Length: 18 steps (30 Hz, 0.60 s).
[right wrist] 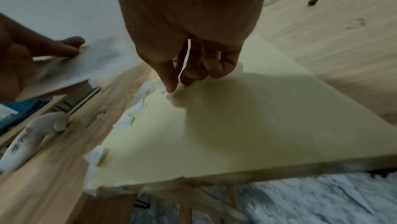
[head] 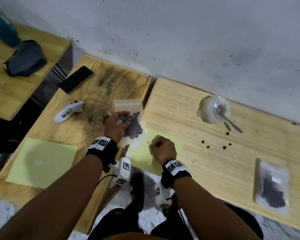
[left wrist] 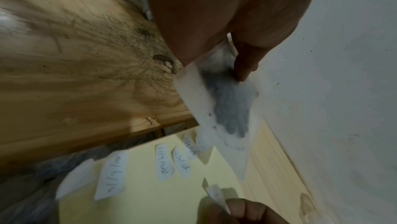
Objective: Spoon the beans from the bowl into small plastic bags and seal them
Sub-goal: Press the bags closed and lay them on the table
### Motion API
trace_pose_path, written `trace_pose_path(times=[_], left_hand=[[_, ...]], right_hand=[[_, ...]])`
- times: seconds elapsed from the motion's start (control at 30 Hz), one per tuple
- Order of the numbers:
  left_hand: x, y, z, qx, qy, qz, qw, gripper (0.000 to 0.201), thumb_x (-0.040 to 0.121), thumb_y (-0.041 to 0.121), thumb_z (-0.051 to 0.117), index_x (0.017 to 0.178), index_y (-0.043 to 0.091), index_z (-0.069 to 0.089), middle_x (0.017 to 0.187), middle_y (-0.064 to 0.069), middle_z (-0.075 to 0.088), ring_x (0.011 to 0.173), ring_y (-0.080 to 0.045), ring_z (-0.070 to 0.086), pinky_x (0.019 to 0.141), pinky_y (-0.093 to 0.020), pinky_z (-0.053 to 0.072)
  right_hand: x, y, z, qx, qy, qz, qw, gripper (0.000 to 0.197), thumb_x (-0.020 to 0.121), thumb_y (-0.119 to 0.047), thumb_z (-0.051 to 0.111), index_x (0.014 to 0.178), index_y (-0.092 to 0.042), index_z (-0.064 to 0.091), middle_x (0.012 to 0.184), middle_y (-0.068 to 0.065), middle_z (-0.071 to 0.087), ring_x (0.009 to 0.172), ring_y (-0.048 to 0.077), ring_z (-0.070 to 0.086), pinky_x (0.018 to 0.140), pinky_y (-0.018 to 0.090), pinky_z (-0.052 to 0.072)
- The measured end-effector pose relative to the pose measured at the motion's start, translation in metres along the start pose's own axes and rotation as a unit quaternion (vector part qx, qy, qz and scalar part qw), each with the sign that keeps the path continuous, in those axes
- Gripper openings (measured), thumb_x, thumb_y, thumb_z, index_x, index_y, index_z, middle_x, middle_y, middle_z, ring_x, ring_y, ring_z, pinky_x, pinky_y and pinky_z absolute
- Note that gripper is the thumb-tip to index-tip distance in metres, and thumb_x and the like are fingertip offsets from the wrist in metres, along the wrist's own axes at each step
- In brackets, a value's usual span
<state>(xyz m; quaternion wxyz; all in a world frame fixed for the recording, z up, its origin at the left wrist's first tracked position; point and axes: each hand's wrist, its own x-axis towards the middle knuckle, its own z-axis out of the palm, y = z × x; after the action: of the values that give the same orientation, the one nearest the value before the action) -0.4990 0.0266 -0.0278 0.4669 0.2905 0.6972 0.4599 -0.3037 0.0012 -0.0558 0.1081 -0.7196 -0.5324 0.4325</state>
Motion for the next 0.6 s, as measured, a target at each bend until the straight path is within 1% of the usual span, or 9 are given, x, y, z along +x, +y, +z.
trace_pose_path(times=[0.03, 0.13, 0.23, 0.3, 0.37, 0.4, 0.47, 0.5, 0.6], left_hand=[[0.0, 0.0, 0.0, 0.003, 0.0, 0.001, 1.0, 0.036, 0.082, -0.01, 0.059, 0.101, 0.019, 0.068, 0.111, -0.011, 0.065, 0.1, -0.033, 0.064, 0.08, -0.043, 0.058], [-0.002, 0.001, 0.005, 0.004, -0.003, 0.002, 1.0, 0.036, 0.081, -0.01, 0.06, 0.099, 0.02, 0.068, 0.108, -0.01, 0.066, 0.092, -0.032, 0.065, 0.073, -0.044, 0.059], [-0.007, 0.007, 0.015, 0.0, -0.013, 0.009, 1.0, 0.034, 0.081, -0.009, 0.062, 0.098, 0.02, 0.069, 0.108, -0.011, 0.067, 0.086, -0.027, 0.065, 0.065, -0.038, 0.056], [-0.012, 0.012, 0.027, -0.007, -0.028, 0.013, 0.999, 0.03, 0.082, -0.008, 0.062, 0.099, 0.016, 0.069, 0.103, -0.01, 0.068, 0.088, -0.026, 0.065, 0.067, -0.034, 0.055], [-0.018, 0.019, 0.043, -0.021, -0.049, 0.009, 0.999, 0.028, 0.082, -0.01, 0.062, 0.099, 0.011, 0.069, 0.095, -0.008, 0.068, 0.087, -0.025, 0.063, 0.069, -0.031, 0.055], [-0.023, 0.023, 0.052, -0.024, -0.061, 0.01, 0.998, 0.027, 0.082, -0.012, 0.061, 0.098, 0.009, 0.068, 0.091, -0.005, 0.067, 0.086, -0.023, 0.062, 0.068, -0.027, 0.055], [-0.032, 0.034, 0.073, -0.024, -0.09, 0.018, 0.995, 0.027, 0.082, -0.015, 0.058, 0.095, 0.007, 0.066, 0.088, -0.002, 0.064, 0.081, -0.016, 0.059, 0.059, -0.015, 0.05], [-0.038, 0.04, 0.084, -0.02, -0.108, 0.026, 0.994, 0.027, 0.082, -0.017, 0.057, 0.095, 0.005, 0.065, 0.09, -0.002, 0.063, 0.078, -0.011, 0.058, 0.057, -0.012, 0.048], [-0.058, 0.057, 0.118, -0.001, -0.157, 0.062, 0.986, 0.028, 0.082, -0.017, 0.059, 0.102, 0.001, 0.065, 0.1, -0.003, 0.063, 0.08, 0.005, 0.059, 0.06, -0.007, 0.046]], right_hand=[[0.001, 0.001, 0.0, 0.028, -0.003, -0.001, 1.0, 0.004, 0.08, -0.026, 0.072, 0.078, -0.027, 0.069, 0.087, -0.011, 0.07, 0.089, 0.018, 0.067, 0.071, 0.022, 0.044], [0.003, 0.003, -0.008, 0.126, -0.006, 0.007, 0.992, 0.021, 0.076, -0.022, 0.084, 0.066, -0.027, 0.065, 0.076, -0.01, 0.069, 0.076, 0.011, 0.065, 0.073, 0.023, 0.048], [0.001, 0.003, -0.03, 0.219, 0.0, 0.016, 0.976, 0.02, 0.073, -0.012, 0.087, 0.066, -0.019, 0.07, 0.071, -0.005, 0.07, 0.068, 0.01, 0.063, 0.072, 0.025, 0.05], [-0.002, 0.001, -0.052, 0.272, 0.007, 0.012, 0.962, 0.016, 0.073, -0.005, 0.085, 0.07, -0.012, 0.071, 0.066, -0.005, 0.068, 0.061, 0.007, 0.06, 0.066, 0.022, 0.048], [-0.008, -0.003, -0.079, 0.308, 0.014, -0.001, 0.951, 0.014, 0.074, 0.0, 0.083, 0.075, -0.006, 0.071, 0.057, -0.01, 0.063, 0.05, 0.0, 0.053, 0.056, 0.015, 0.043], [-0.012, -0.006, -0.093, 0.32, 0.017, -0.014, 0.947, 0.013, 0.075, 0.002, 0.082, 0.077, -0.004, 0.071, 0.053, -0.012, 0.059, 0.045, -0.001, 0.049, 0.051, 0.012, 0.04], [-0.017, -0.01, -0.121, 0.332, 0.023, -0.037, 0.942, 0.01, 0.078, 0.002, 0.08, 0.083, -0.002, 0.072, 0.053, -0.011, 0.057, 0.042, -0.003, 0.045, 0.047, 0.008, 0.036], [-0.019, -0.012, -0.134, 0.329, 0.026, -0.049, 0.943, 0.01, 0.079, 0.0, 0.08, 0.085, -0.004, 0.073, 0.057, -0.008, 0.058, 0.043, -0.003, 0.046, 0.047, 0.008, 0.036], [-0.019, -0.01, -0.168, 0.279, 0.047, -0.092, 0.955, 0.009, 0.079, -0.009, 0.082, 0.085, -0.013, 0.077, 0.068, -0.001, 0.063, 0.052, 0.0, 0.052, 0.052, 0.009, 0.04]])
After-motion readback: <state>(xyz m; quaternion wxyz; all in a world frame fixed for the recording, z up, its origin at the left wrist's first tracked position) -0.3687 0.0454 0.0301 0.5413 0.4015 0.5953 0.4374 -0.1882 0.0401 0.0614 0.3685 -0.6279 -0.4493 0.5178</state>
